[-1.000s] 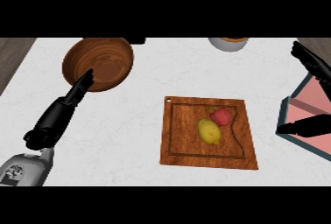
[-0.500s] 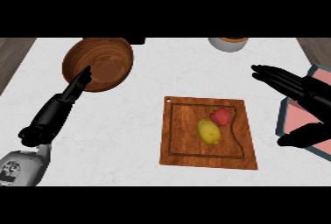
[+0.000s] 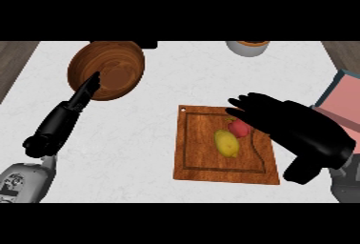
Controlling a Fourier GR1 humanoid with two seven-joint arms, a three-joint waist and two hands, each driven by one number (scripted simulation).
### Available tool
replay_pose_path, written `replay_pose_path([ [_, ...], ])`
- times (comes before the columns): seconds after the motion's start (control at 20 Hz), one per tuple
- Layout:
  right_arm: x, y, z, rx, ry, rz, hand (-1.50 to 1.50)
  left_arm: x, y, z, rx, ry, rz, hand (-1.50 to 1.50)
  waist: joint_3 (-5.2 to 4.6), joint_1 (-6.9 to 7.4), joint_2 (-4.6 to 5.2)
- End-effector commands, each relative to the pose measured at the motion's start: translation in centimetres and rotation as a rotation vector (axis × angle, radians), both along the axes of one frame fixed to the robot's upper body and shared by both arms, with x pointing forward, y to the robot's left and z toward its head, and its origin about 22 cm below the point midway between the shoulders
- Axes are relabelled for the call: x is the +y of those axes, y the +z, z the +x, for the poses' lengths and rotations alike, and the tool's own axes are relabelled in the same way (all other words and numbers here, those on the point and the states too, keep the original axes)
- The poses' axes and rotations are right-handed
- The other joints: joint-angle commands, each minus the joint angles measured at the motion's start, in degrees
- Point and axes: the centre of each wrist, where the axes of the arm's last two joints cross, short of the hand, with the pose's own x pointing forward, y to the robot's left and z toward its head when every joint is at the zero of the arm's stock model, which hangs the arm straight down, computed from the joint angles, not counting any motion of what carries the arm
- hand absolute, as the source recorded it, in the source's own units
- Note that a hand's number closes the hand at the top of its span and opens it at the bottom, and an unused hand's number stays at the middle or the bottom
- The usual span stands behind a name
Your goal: Pick the lemon from the cutting board and place it in the cardboard box
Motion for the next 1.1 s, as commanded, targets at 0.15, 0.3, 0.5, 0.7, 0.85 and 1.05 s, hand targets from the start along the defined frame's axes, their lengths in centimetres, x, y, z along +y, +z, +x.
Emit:
replay_pose_path([
  [0.15, 5.2, -0.4, -2.5, 0.033, -0.057, -0.152, -1.5, -0.6, 0.3, 0.7, -0.006, -0.005, -0.004, 0.0, 0.06, -0.06, 0.11],
  [0.3, 5.5, -1.4, -2.1, 0.073, -0.099, -0.174, -1.5, 0.3, -1.8, 0.1, -0.015, -0.019, 0.004, 0.0, 0.05, -0.01, 0.21],
  [0.5, 5.9, -3.0, -3.4, 0.107, -0.109, -0.172, -1.5, 1.7, -0.7, -0.6, -0.016, -0.006, -0.005, 0.0, 0.09, 0.03, 0.16],
  [0.7, 6.4, -4.2, -2.3, 0.054, -0.132, -0.221, -1.5, 0.4, 1.1, -1.1, 0.0, -0.002, -0.001, 0.0, 0.11, 0.29, 0.15],
  [0.85, 7.0, -4.2, -3.1, 0.014, -0.16, -0.215, -1.5, 1.0, -0.5, -1.2, -0.004, -0.005, -0.006, 0.0, 0.1, 0.13, 0.15],
  [1.05, 6.5, -6.8, -2.4, 0.021, -0.15, -0.216, -1.5, -0.4, -1.6, 0.2, 0.002, 0.002, -0.003, 0.0, 0.1, -0.03, 0.22],
])
